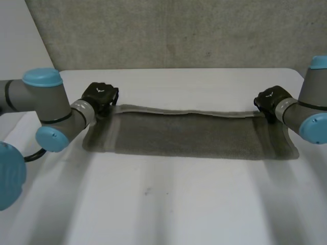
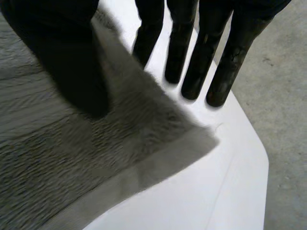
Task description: Fold the towel.
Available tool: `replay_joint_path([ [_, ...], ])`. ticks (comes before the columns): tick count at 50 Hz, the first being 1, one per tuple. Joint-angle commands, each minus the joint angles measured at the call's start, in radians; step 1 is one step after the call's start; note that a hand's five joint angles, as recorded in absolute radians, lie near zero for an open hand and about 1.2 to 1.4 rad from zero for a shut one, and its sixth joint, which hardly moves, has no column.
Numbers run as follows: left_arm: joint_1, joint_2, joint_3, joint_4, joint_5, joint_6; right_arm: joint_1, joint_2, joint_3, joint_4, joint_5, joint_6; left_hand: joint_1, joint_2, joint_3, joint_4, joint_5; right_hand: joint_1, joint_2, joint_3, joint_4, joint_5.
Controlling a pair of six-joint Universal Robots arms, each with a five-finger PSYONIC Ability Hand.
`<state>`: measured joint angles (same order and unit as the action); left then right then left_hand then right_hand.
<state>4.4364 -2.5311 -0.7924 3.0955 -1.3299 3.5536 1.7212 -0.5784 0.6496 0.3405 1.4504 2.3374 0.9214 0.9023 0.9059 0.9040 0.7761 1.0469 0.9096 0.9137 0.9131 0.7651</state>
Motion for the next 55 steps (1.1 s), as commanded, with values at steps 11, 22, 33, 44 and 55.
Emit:
replay_joint_path([
  [11,-0.005,0.058,-0.005,-0.012,-0.127,-0.056,-0.002,-0.089,-0.030,-0.069,0.062,0.181,-0.743,-0.724,-0.728,-0.726,-0.772,-0.872,-0.735,-0.739,-0.739,-0.765],
  [22,-0.006,0.262,-0.339,0.064,-0.112,-0.096,-0.061,-0.314,0.450,-0.061,-0.004,0.184,-0.746,-0.727,-0.731,-0.729,-0.775,-0.807,-0.669,-0.674,-0.673,-0.699],
  [33,-0.038,0.376,-0.536,0.160,-0.112,-0.098,-0.127,-0.389,0.723,-0.184,-0.113,0.197,-0.746,-0.727,-0.731,-0.729,-0.775,-0.634,-0.496,-0.500,-0.500,-0.526],
  [44,-0.054,0.419,-0.611,0.204,-0.112,-0.102,-0.150,-0.405,0.809,-0.317,-0.117,0.195,-0.746,-0.727,-0.731,-0.729,-0.775,-0.208,-0.070,-0.075,-0.074,-0.100],
  [55,-0.052,0.422,-0.619,0.215,-0.112,-0.134,-0.169,-0.397,0.817,-0.328,-0.119,0.194,-0.746,-0.727,-0.731,-0.729,-0.775,-0.105,0.033,0.029,0.029,0.003],
])
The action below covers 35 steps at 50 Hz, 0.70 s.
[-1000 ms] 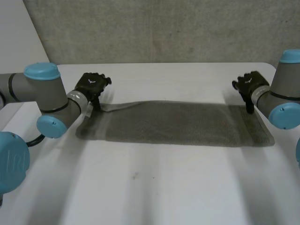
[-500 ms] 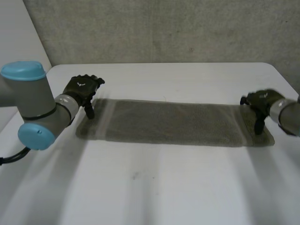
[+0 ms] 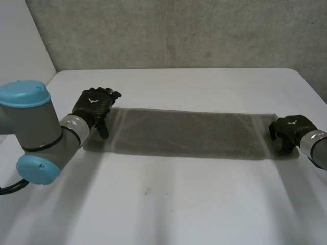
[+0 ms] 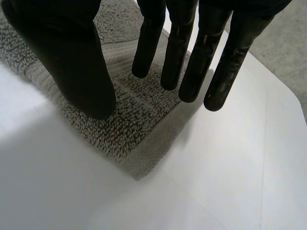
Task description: Fold the towel.
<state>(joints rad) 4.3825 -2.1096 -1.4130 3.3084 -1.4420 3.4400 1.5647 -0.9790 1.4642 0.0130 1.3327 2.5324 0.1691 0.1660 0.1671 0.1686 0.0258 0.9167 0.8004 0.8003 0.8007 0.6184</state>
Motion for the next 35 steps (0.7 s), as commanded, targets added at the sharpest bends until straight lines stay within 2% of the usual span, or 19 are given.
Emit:
replay_joint_path([
  [1,0.002,0.000,0.002,0.002,0.000,-0.021,-0.012,0.003,0.002,-0.001,-0.001,-0.001,0.006,0.009,0.008,0.007,-0.025,0.026,0.142,0.142,0.142,0.149],
  [9,0.002,0.002,-0.001,0.002,0.000,-0.022,-0.014,0.016,0.002,0.001,-0.003,-0.003,0.006,0.009,0.008,0.007,-0.025,0.043,0.159,0.160,0.159,0.167],
  [11,0.002,0.002,-0.001,0.002,-0.002,-0.022,-0.017,0.017,0.001,-0.001,-0.001,-0.004,0.006,0.009,0.008,0.007,-0.025,0.288,0.404,0.405,0.404,0.412],
  [12,0.002,0.002,-0.001,0.002,-0.002,-0.022,-0.017,0.017,0.001,-0.001,-0.001,-0.004,0.006,0.009,0.008,0.007,-0.025,0.290,0.406,0.406,0.406,0.414],
  [14,0.002,0.002,-0.001,0.002,-0.002,-0.024,-0.026,0.025,-0.005,0.002,-0.001,-0.004,0.006,0.009,0.008,0.007,-0.025,0.479,0.595,0.595,0.595,0.603],
  [20,0.000,0.005,-0.001,0.002,-0.002,-0.024,-0.038,0.037,-0.018,0.004,-0.003,-0.006,0.006,0.009,0.008,0.007,-0.025,0.480,0.596,0.596,0.596,0.603],
  [28,0.003,0.016,-0.007,0.002,-0.002,-0.025,-0.117,0.039,-0.067,0.015,-0.001,-0.014,0.006,0.009,0.008,0.007,-0.025,0.480,0.596,0.596,0.596,0.603],
  [31,0.003,0.017,-0.006,0.002,-0.002,-0.025,-0.153,0.040,-0.081,0.036,-0.010,-0.014,0.006,0.009,0.008,0.007,-0.025,0.480,0.596,0.596,0.596,0.603],
  [34,0.003,0.017,-0.006,0.002,-0.002,-0.025,-0.160,0.039,-0.071,0.074,-0.056,-0.011,0.006,0.009,0.008,0.007,-0.025,0.480,0.596,0.596,0.596,0.603],
  [35,0.002,0.017,-0.006,0.002,-0.002,-0.025,-0.158,0.033,-0.056,0.080,-0.096,-0.003,0.006,0.009,0.008,0.007,-0.025,0.167,0.283,0.283,0.283,0.290],
])
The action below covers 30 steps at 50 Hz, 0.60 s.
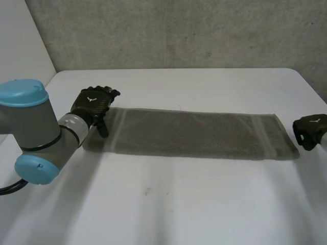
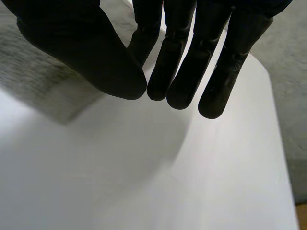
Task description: Fold the towel.
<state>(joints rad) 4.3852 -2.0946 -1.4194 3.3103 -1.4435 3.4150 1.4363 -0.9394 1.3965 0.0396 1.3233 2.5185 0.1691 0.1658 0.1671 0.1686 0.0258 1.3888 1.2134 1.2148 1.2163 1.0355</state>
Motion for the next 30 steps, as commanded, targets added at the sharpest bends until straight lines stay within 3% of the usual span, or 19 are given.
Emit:
replay_joint_path([
  [1,-0.001,0.002,0.000,0.000,0.000,0.000,-0.030,-0.007,0.012,0.054,-0.087,0.011,0.006,0.010,0.008,0.007,-0.025,-0.309,-0.133,-0.135,-0.136,-0.130],
  [2,-0.001,0.002,0.000,0.000,0.000,0.000,-0.031,-0.018,0.034,0.049,-0.126,0.020,0.006,0.010,0.008,0.007,-0.025,-0.579,-0.403,-0.405,-0.406,-0.400],
  [3,-0.003,0.002,0.000,0.000,0.000,0.000,-0.033,-0.031,0.057,0.034,-0.159,0.034,0.006,0.010,0.008,0.007,-0.025,-0.689,-0.514,-0.515,-0.517,-0.510],
  [6,-0.003,0.002,-0.003,0.000,0.000,0.000,-0.033,-0.076,0.100,-0.019,-0.199,0.081,0.006,0.010,0.008,0.007,-0.025,-0.810,-0.635,-0.636,-0.638,-0.632],
  [16,0.002,0.005,-0.003,0.000,0.000,0.000,-0.034,-0.084,0.145,-0.087,-0.248,0.135,0.006,0.010,0.008,0.007,-0.025,-0.805,-0.629,-0.631,-0.632,-0.626],
  [30,0.004,-0.004,-0.003,0.005,0.002,-0.019,-0.039,-0.010,0.131,-0.099,-0.239,0.102,0.006,0.010,0.008,0.007,-0.025,-0.726,-0.550,-0.552,-0.553,-0.547],
])
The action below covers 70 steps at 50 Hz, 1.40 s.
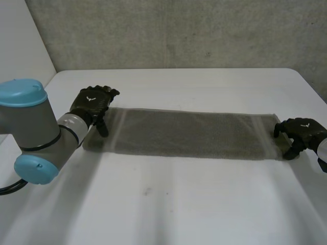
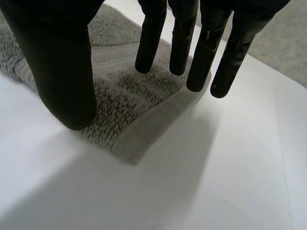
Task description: Fold the towel.
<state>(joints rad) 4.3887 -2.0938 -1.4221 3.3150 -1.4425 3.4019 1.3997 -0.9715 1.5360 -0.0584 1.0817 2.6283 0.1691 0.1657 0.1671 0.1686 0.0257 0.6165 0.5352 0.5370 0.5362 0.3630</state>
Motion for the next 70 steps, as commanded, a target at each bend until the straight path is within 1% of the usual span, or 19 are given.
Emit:
replay_joint_path([
  [1,0.000,-0.005,0.000,0.001,0.001,-0.006,-0.002,0.028,-0.010,-0.006,0.003,-0.010,0.006,0.010,0.008,0.007,-0.025,0.108,0.189,0.187,0.188,0.187],
  [4,0.000,-0.005,0.000,0.001,0.001,-0.006,-0.002,0.030,-0.008,-0.018,0.003,-0.010,0.006,0.010,0.008,0.007,-0.025,0.261,0.342,0.341,0.341,0.340],
  [6,0.000,-0.005,0.000,0.001,0.001,-0.006,-0.004,0.028,-0.005,-0.046,0.003,-0.010,0.006,0.010,0.008,0.007,-0.025,0.737,0.818,0.817,0.817,0.816],
  [8,0.000,-0.005,0.000,0.001,0.001,-0.006,-0.004,0.021,-0.002,-0.061,0.006,-0.001,0.006,0.010,0.008,0.007,-0.025,0.779,0.861,0.859,0.860,0.858],
  [13,0.000,-0.003,-0.001,0.001,0.001,-0.007,-0.008,-0.019,0.003,-0.106,0.037,0.003,0.006,0.010,0.008,0.007,-0.025,0.780,0.861,0.859,0.860,0.859],
  [24,-0.002,0.001,-0.003,0.000,-0.001,-0.012,-0.159,-0.029,-0.096,-0.097,0.083,-0.036,0.006,0.010,0.008,0.007,-0.025,0.780,0.861,0.859,0.860,0.859],
  [33,0.002,0.001,-0.003,0.000,0.001,-0.010,-0.212,-0.030,-0.263,0.057,0.080,-0.071,0.006,0.010,0.008,0.007,-0.025,0.780,0.861,0.859,0.860,0.859],
  [36,0.002,0.001,-0.003,0.000,0.001,-0.010,-0.131,-0.044,-0.303,0.081,0.086,-0.054,0.006,0.010,0.008,0.007,-0.025,0.780,0.861,0.859,0.860,0.859],
  [41,0.000,0.003,-0.005,0.000,-0.001,-0.012,0.158,-0.032,-0.428,0.092,0.136,-0.014,0.006,0.010,0.008,0.007,-0.025,0.780,0.861,0.859,0.860,0.859],
  [44,0.002,0.005,-0.005,0.000,-0.001,-0.012,0.226,-0.021,-0.455,0.095,0.159,-0.011,0.006,0.010,0.008,0.007,-0.025,0.780,0.861,0.859,0.860,0.859],
  [46,0.003,0.005,-0.005,0.000,-0.002,-0.012,0.380,0.016,-0.526,0.095,0.194,-0.011,0.006,0.010,0.008,0.007,-0.025,0.780,0.861,0.859,0.860,0.859],
  [47,0.003,0.005,-0.005,0.000,-0.002,-0.012,0.381,0.016,-0.527,0.095,0.195,-0.011,0.006,0.010,0.008,0.007,-0.025,0.780,0.861,0.859,0.860,0.859],
  [49,0.003,0.005,-0.006,0.000,-0.002,-0.012,0.534,0.074,-0.604,0.097,0.208,-0.002,0.006,0.010,0.008,0.007,-0.025,0.780,0.861,0.859,0.860,0.859],
  [52,0.006,0.006,-0.012,0.000,-0.002,-0.012,0.654,0.141,-0.667,0.098,0.213,0.006,0.006,0.010,0.008,0.007,-0.025,0.780,0.861,0.859,0.860,0.859],
  [58,0.008,0.011,-0.021,0.000,-0.002,-0.012,0.823,0.279,-0.714,0.114,0.210,0.007,0.006,0.010,0.008,0.007,-0.025,0.780,0.861,0.859,0.860,0.859],
  [65,0.008,0.012,-0.024,0.000,-0.001,-0.012,0.890,0.367,-0.725,0.190,0.196,-0.002,0.006,0.010,0.008,0.007,-0.025,0.780,0.861,0.859,0.860,0.859],
  [67,0.006,0.012,-0.026,0.000,-0.001,-0.012,0.890,0.367,-0.732,0.201,0.201,-0.001,0.006,0.010,0.008,0.007,-0.025,0.704,0.786,0.784,0.785,0.783],
  [69,0.005,0.014,-0.026,0.000,-0.001,-0.012,0.887,0.346,-0.734,0.219,0.214,0.010,0.006,0.010,0.008,0.007,-0.025,-0.248,-0.166,-0.168,-0.167,-0.169],
  [70,0.005,0.014,-0.026,0.000,-0.001,-0.012,0.887,0.346,-0.734,0.219,0.215,0.010,0.006,0.010,0.008,0.007,-0.025,-0.253,-0.171,-0.173,-0.172,-0.174],
])
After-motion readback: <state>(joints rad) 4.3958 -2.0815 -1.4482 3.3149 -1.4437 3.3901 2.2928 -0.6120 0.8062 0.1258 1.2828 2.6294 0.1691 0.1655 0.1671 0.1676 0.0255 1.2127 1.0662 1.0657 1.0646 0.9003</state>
